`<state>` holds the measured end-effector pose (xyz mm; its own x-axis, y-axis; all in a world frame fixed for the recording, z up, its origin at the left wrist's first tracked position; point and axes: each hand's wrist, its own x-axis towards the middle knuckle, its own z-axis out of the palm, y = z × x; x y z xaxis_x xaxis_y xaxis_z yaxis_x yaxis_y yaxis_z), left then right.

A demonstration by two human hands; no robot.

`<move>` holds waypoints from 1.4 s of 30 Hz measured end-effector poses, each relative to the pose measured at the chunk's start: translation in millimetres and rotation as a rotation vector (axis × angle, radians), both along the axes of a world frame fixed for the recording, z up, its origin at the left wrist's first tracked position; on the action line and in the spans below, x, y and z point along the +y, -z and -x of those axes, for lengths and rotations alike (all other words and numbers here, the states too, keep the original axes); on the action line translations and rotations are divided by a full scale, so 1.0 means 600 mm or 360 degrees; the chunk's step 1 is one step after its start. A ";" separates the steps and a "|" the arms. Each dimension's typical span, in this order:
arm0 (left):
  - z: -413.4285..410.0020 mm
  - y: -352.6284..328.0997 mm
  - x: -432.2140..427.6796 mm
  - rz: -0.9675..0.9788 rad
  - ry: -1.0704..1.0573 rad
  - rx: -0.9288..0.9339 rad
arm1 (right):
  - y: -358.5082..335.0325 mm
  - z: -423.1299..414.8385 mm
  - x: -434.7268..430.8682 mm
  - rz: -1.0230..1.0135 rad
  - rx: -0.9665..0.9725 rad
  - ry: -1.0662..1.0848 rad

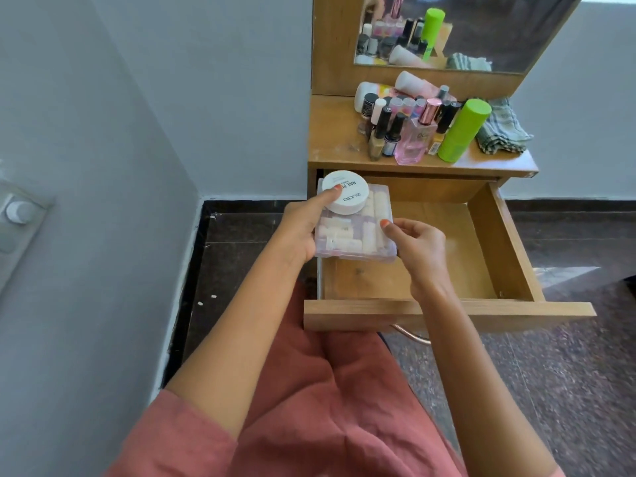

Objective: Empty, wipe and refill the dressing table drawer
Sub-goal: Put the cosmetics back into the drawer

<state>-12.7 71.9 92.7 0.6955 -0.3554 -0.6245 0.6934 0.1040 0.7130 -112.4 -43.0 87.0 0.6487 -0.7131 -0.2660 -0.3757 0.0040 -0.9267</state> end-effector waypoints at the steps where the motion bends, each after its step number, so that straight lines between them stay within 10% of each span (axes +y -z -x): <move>1: 0.007 0.002 -0.007 -0.0014 0.0013 -0.0002 | 0.003 0.008 -0.007 -0.0007 0.0011 0.0007; 42: 0.012 0.121 -0.149 -0.0995 0.0082 -0.0765 | 0.083 -0.085 -0.094 0.0328 0.0641 -0.0110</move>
<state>-19.6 -17.3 20.1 0.9320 -0.0768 -0.3542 0.2874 -0.4389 0.8513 -61.2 -99.5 37.1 0.5704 -0.7364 -0.3639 -0.6992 -0.2028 -0.6856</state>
